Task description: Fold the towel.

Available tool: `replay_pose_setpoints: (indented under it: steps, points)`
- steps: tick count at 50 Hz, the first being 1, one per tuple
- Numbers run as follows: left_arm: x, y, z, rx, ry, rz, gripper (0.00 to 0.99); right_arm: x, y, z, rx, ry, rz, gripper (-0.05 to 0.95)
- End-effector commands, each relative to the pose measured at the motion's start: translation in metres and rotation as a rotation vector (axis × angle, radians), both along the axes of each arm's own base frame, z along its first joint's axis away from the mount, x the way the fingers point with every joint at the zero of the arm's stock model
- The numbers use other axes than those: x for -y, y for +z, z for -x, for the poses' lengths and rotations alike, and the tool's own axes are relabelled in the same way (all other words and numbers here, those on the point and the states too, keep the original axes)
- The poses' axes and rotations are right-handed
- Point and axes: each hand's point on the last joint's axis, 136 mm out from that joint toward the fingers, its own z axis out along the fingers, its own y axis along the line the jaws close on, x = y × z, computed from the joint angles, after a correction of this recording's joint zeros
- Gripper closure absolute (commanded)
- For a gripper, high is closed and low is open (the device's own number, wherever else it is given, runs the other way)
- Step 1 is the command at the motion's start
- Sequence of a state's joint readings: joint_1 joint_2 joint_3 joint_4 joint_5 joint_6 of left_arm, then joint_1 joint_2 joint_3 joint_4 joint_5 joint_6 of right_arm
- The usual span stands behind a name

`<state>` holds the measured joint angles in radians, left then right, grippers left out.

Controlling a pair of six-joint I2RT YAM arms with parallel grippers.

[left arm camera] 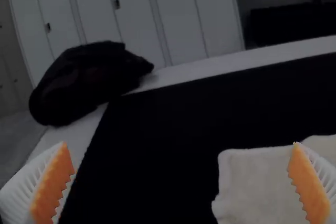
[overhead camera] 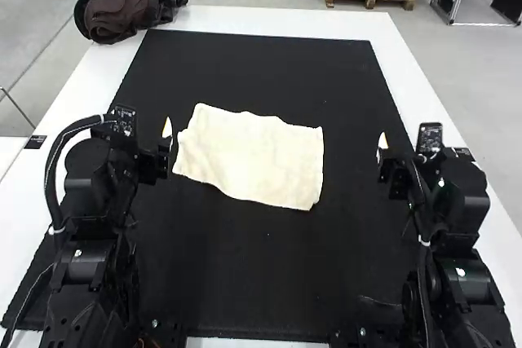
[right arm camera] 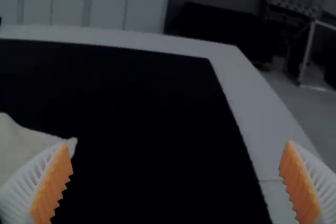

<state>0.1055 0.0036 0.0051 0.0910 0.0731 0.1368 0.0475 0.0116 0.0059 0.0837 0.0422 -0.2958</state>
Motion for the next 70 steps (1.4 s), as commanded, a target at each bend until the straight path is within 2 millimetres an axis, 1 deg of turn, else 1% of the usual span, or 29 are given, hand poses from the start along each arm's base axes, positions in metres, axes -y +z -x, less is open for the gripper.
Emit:
replay_pose_setpoints:
  steps: [1,5,8,11,14,17,21,24,27,30,34,36,38,41,43,45,47,49,50,53,55,58,63,65,70]
  points:
    - [-0.016,0.020,0.004,0.084,0.100,-0.041,0.039,-0.011,0.018,0.001,0.087,0.066,0.127,-0.01]
    - [-0.024,0.057,0.015,0.231,0.152,-0.040,0.039,-0.014,0.054,0.007,0.228,0.077,0.089,-0.01]
    - [-0.025,0.084,0.024,0.297,0.165,-0.039,0.041,-0.014,0.075,0.011,0.272,0.081,0.070,-0.01]
    - [-0.024,0.102,0.027,0.314,0.160,-0.040,0.041,-0.013,0.090,0.014,0.288,0.081,0.055,-0.01]
    - [-0.022,0.117,0.025,0.304,0.149,-0.034,0.041,-0.014,0.108,0.014,0.289,0.085,0.046,-0.01]
    - [-0.021,0.128,0.015,0.273,0.137,-0.019,0.041,-0.014,0.123,0.010,0.264,0.091,0.001,-0.01]
    - [-0.021,0.137,-0.003,0.220,0.126,-0.010,0.039,-0.015,0.135,-0.002,0.215,0.100,-0.059,-0.01]
    - [-0.021,0.142,-0.020,0.176,0.119,-0.008,0.038,-0.015,0.140,-0.016,0.155,0.102,-0.106,-0.01]
    - [-0.022,0.141,-0.041,0.121,0.113,-0.001,0.039,-0.015,0.138,-0.036,0.069,0.096,-0.159,-0.01]
    - [-0.029,0.135,-0.061,0.069,0.139,0.004,0.039,-0.016,0.125,-0.057,-0.049,0.087,-0.207,-0.01]
    - [-0.040,0.117,-0.088,-0.019,0.187,0.005,0.039,-0.016,0.104,-0.083,-0.169,0.070,-0.242,-0.01]
    - [-0.041,0.104,-0.101,-0.072,0.194,-0.001,0.039,-0.015,0.090,-0.096,-0.225,0.052,-0.253,-0.01]
    - [-0.044,0.093,-0.110,-0.110,0.203,-0.002,0.039,-0.016,0.077,-0.104,-0.270,0.050,-0.252,-0.01]
    - [-0.047,0.070,-0.121,-0.173,0.212,-0.003,0.038,-0.010,0.050,-0.116,-0.346,0.002,-0.257,0.00]
    - [-0.049,0.060,-0.127,-0.200,0.221,-0.003,0.038,-0.010,0.033,-0.121,-0.390,-0.011,-0.258,0.00]
    - [-0.049,0.043,-0.134,-0.242,0.221,-0.001,0.041,-0.007,0.008,-0.124,-0.454,-0.041,-0.250,0.00]
    - [-0.050,0.031,-0.138,-0.271,0.222,0.001,0.043,-0.005,-0.015,-0.125,-0.511,-0.063,-0.243,0.00]
    - [-0.048,0.016,-0.143,-0.303,0.212,0.022,0.044,-0.001,-0.035,-0.126,-0.547,-0.084,-0.239,0.00]
    - [-0.047,0.009,-0.144,-0.320,0.206,0.033,0.044,0.000,-0.044,-0.125,-0.561,-0.094,-0.234,0.00]
    - [-0.041,-0.011,-0.149,-0.369,0.173,0.057,0.044,0.005,-0.062,-0.126,-0.568,-0.121,-0.227,0.00]
    - [-0.038,-0.024,-0.153,-0.404,0.151,0.071,0.041,0.008,-0.070,-0.126,-0.560,-0.133,-0.223,0.00]
    - [-0.034,-0.043,-0.157,-0.449,0.135,0.106,0.039,0.011,-0.073,-0.126,-0.539,-0.129,-0.203,-0.01]
    - [-0.035,-0.067,-0.164,-0.502,0.128,0.112,0.039,0.011,-0.071,-0.126,-0.512,-0.104,-0.148,-0.01]
    - [-0.029,-0.075,-0.166,-0.530,0.096,0.120,0.039,0.009,-0.069,-0.127,-0.507,-0.092,-0.141,0.00]
    - [-0.024,-0.092,-0.174,-0.592,0.051,0.138,0.039,-0.009,-0.066,-0.130,-0.529,-0.002,-0.160,0.00]
